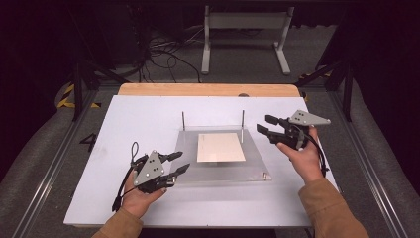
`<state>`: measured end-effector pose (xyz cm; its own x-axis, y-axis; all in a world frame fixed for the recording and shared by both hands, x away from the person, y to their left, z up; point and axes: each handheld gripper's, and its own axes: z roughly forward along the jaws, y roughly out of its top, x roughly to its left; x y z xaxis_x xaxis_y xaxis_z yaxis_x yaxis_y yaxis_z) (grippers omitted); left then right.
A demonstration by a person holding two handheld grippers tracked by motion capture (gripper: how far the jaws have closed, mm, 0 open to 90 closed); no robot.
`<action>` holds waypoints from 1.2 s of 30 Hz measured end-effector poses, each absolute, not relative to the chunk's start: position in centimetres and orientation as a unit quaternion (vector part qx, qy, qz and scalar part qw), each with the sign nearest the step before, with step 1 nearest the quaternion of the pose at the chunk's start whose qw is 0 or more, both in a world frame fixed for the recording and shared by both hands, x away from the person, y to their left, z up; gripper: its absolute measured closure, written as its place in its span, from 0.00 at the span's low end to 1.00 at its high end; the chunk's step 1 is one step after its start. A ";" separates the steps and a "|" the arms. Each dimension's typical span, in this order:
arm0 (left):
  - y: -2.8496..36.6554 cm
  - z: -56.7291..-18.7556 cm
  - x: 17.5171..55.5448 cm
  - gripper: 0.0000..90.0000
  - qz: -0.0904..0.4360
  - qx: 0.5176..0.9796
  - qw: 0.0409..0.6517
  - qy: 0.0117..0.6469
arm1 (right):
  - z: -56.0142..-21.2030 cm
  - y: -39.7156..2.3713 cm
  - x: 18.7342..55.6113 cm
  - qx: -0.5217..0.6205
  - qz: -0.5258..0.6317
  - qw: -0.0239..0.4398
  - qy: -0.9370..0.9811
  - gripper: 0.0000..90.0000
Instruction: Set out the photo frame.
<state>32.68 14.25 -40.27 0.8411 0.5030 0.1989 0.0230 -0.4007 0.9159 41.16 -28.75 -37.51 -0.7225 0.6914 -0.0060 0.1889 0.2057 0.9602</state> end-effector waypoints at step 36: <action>14.0 -39.0 33.5 0.59 0.244 0.779 0.547 0.185 | -38.6 -25.4 34.4 0.133 0.569 0.275 0.764 0.55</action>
